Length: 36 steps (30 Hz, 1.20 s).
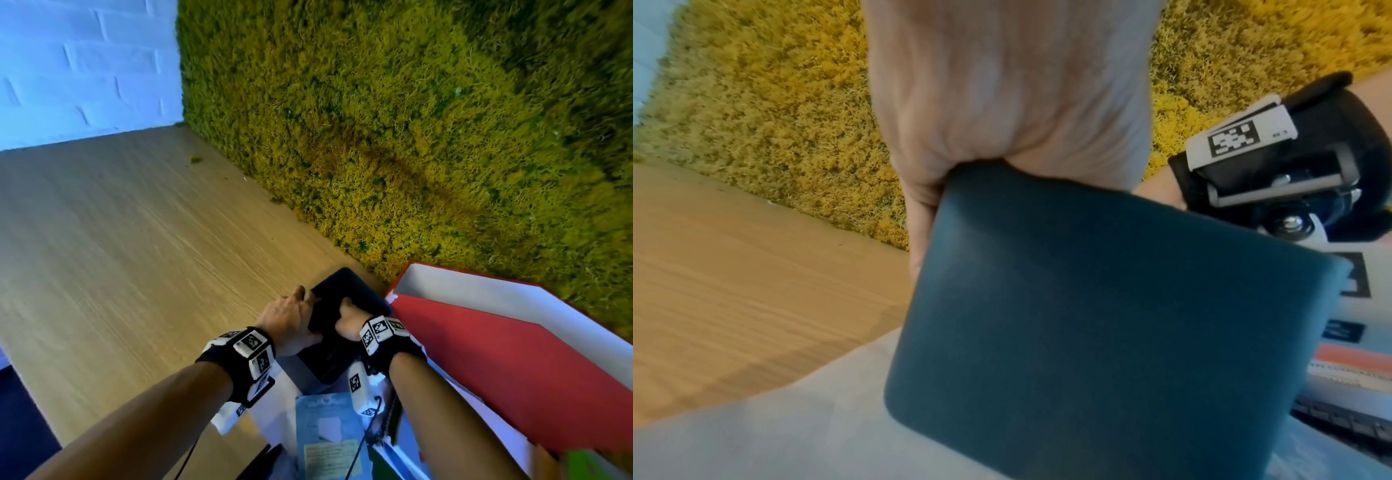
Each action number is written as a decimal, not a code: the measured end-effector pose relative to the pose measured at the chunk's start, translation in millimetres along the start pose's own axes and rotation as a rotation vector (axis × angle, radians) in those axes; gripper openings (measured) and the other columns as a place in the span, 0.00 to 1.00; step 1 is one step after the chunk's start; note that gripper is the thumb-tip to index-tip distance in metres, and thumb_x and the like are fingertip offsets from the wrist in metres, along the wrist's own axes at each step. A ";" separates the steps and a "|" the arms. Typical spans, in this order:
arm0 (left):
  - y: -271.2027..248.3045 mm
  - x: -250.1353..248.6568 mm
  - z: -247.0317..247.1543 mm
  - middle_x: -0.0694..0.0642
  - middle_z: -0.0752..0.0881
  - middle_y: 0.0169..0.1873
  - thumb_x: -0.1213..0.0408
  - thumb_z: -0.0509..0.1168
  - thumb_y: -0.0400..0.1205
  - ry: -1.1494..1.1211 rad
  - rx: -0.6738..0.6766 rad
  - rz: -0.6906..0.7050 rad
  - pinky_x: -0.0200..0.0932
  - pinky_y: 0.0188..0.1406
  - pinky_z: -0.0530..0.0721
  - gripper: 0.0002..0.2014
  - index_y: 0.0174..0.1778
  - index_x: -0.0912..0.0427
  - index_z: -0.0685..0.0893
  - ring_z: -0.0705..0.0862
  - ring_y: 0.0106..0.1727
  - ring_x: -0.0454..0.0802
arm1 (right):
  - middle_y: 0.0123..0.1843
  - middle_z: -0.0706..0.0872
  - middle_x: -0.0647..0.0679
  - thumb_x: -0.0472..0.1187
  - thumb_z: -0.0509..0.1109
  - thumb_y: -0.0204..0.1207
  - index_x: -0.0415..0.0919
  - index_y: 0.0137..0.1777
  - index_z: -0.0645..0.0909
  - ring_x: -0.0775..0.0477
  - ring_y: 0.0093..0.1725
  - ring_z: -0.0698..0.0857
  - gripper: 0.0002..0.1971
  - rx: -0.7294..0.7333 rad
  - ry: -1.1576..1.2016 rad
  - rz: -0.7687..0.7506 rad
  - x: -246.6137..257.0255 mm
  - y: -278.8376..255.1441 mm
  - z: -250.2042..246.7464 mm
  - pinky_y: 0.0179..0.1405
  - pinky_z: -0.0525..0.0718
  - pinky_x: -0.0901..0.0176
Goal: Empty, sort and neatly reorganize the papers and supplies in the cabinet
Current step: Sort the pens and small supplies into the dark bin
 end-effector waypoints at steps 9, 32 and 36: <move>2.5 -1.6 2.4 0.57 0.72 0.68 0.45 0.68 0.78 0.050 0.028 -0.025 0.54 0.59 0.80 0.36 0.80 0.51 0.64 0.81 0.65 0.62 | 0.67 0.78 0.30 0.31 0.64 0.76 0.32 0.69 0.65 0.32 0.68 0.77 0.21 -0.171 -0.018 -0.088 7.8 -4.5 -1.2 0.62 0.76 0.48; -3.5 3.2 -5.3 0.60 0.74 0.60 0.41 0.65 0.77 0.036 -0.086 0.027 0.50 0.45 0.77 0.33 0.68 0.62 0.71 0.84 0.55 0.65 | 0.83 0.60 0.40 0.46 0.58 0.80 0.43 0.81 0.62 0.37 0.81 0.56 0.29 0.048 -0.664 -0.281 7.0 -30.9 33.0 0.74 0.56 0.32; 0.0 3.3 -2.4 0.61 0.74 0.60 0.42 0.66 0.77 0.015 -0.070 0.044 0.52 0.49 0.79 0.32 0.68 0.62 0.69 0.84 0.55 0.66 | 0.84 0.58 0.41 0.44 0.57 0.82 0.42 0.83 0.59 0.38 0.83 0.55 0.29 0.059 -0.640 -0.297 10.5 -31.5 32.6 0.78 0.52 0.33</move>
Point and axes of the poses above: each hand's wrist, its own y-axis towards the middle knuckle, its own z-axis out of the palm, x = y × z, the point moved 7 cm from there along y, towards the middle knuckle
